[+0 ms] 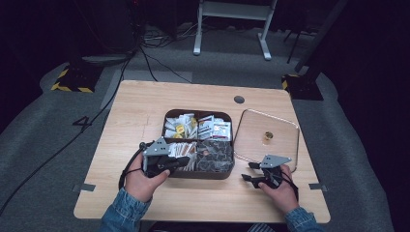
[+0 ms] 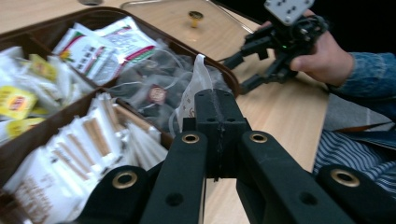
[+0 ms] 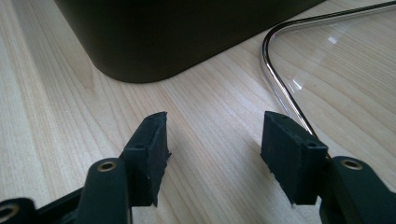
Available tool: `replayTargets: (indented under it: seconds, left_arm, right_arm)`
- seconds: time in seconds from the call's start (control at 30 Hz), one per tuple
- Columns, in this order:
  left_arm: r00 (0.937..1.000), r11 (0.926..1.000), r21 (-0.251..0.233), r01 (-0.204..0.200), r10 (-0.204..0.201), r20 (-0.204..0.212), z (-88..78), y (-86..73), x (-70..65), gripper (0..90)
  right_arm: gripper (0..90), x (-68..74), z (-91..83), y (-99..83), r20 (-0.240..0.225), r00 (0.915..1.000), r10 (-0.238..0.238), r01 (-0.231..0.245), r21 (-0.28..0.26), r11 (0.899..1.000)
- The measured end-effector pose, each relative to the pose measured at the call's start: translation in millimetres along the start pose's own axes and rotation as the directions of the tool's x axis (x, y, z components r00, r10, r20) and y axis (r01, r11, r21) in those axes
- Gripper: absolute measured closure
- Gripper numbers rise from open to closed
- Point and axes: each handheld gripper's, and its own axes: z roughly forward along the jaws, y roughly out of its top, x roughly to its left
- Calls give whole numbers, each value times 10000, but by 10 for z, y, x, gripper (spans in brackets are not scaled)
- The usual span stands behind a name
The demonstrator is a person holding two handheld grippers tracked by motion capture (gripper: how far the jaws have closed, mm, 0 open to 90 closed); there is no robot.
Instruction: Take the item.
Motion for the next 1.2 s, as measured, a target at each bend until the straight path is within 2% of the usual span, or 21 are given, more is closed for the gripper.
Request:
replayTargets:
  seconds: [0.07,0.23,0.37,0.5,0.7,0.87,1.03,1.1,1.2]
  left_arm:
    - [9998,9999,82,-144,143,117,36,7,-57,900]
    - [9959,9976,462,-524,487,768,153,14,-195,900]
    - [9895,9955,665,-668,576,1324,253,-4,-272,900]
    - [9851,9928,919,-772,618,1606,364,-38,-327,900]
    - [9840,9852,1365,-1037,815,1587,523,-114,-328,900]
    - [9855,9743,1799,-1358,1142,1254,638,-174,-339,900]
    - [9855,9647,2050,-1656,1539,717,694,-209,-350,900]
    - [9849,9607,2191,-1704,1590,687,734,-229,-353,900]
    - [9853,9596,2282,-1647,1495,823,796,-249,-372,900]
  right_arm:
    - [416,0,0,0,-5,10000,-4,4,-1,10000]
    - [417,0,0,0,-4,10000,-8,8,0,10000]
    - [418,0,-2,0,-5,10000,-11,11,14,10000]
    - [418,-1,-1,0,-9,10000,-10,10,12,10000]
    - [418,0,-1,0,-8,10000,-10,10,11,10000]
    - [418,0,-1,0,-5,10000,-10,10,13,10000]
    - [418,0,-1,1,-6,10000,-8,8,12,10000]
    - [418,0,-1,0,-6,10000,-12,12,13,10000]
    - [423,4,-2,-1,-10,10000,-31,31,-5,10000]
